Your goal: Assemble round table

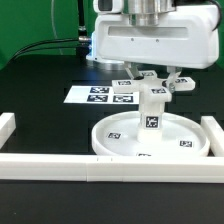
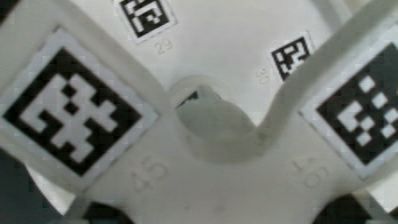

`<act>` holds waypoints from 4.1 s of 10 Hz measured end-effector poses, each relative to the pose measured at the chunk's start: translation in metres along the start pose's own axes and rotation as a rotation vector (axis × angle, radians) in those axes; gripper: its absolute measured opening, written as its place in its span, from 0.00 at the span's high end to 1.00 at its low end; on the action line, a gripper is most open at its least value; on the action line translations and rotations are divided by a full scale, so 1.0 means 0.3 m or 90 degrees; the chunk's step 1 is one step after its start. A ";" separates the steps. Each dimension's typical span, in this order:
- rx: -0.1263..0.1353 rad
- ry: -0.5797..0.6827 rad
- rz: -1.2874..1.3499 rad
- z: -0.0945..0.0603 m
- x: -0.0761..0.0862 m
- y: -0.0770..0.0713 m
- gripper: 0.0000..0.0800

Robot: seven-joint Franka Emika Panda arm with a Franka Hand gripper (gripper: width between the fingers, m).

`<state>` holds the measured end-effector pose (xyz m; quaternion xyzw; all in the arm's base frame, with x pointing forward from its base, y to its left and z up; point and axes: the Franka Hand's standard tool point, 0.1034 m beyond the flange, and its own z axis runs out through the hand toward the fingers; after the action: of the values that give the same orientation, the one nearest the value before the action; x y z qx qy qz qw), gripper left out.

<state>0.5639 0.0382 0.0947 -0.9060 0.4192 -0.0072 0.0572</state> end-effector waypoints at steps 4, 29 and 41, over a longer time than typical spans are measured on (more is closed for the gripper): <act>0.041 0.002 0.337 -0.001 -0.004 0.003 0.44; -0.006 -0.022 -0.490 -0.097 -0.036 -0.071 0.19; -0.064 -0.032 -1.143 -0.106 -0.002 -0.039 0.19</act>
Offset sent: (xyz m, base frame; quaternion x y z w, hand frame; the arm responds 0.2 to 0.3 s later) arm -0.0158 0.0021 -0.0166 0.0296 -0.0001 0.2966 0.9545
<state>0.5704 0.0430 0.1277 -0.8939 -0.4482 -0.0110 -0.0008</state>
